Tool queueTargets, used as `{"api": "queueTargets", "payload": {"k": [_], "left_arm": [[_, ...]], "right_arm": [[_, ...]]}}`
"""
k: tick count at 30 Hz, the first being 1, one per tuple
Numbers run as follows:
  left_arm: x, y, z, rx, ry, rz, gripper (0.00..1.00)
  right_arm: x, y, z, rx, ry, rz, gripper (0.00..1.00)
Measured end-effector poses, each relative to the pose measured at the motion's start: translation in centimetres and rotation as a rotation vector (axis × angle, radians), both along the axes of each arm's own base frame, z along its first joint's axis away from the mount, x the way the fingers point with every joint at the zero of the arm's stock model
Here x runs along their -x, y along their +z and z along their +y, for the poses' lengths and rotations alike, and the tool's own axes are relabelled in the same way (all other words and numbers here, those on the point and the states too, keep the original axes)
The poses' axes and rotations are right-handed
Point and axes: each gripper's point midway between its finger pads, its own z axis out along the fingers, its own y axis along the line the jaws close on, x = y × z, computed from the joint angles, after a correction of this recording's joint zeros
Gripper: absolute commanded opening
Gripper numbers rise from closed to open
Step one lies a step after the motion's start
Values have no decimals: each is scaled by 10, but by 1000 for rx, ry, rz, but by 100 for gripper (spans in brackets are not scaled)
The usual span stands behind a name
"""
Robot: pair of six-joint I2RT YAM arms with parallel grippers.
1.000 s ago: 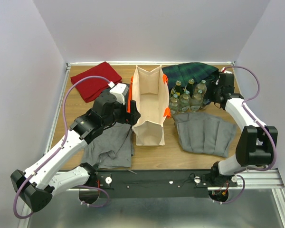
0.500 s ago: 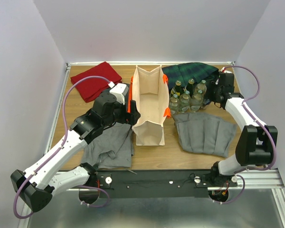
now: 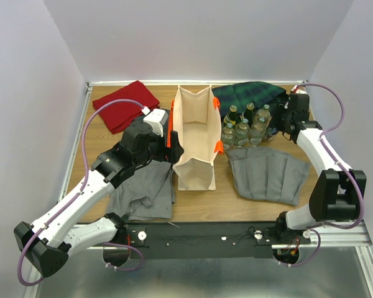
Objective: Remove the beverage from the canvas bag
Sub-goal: Place the drink at the center of the board.
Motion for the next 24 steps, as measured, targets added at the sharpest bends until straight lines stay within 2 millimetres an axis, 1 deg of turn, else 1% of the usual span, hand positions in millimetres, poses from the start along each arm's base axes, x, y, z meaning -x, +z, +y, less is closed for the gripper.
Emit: {"api": "queueTargets", "payload": {"k": [11, 17, 18, 20, 21, 23, 24], "left_arm": [[0, 0, 0, 1, 1, 1, 99], [0, 0, 0, 1, 1, 1, 99], [0, 0, 0, 1, 2, 1, 99], [0, 0, 0, 1, 1, 1, 99], [0, 0, 0, 1, 1, 1, 99], [0, 0, 0, 1, 1, 1, 99], [0, 0, 0, 1, 2, 1, 99]], "right_arm": [[-1, -9, -4, 45, -3, 30, 26], [-4, -17, 8, 61, 28, 43, 28], [-4, -17, 9, 62, 34, 41, 30], [-7, -16, 12, 68, 42, 31, 37], [-7, -15, 12, 70, 42, 29, 50], [-8, -17, 12, 81, 41, 33, 52], [-8, -17, 11, 86, 39, 35, 56]]}}
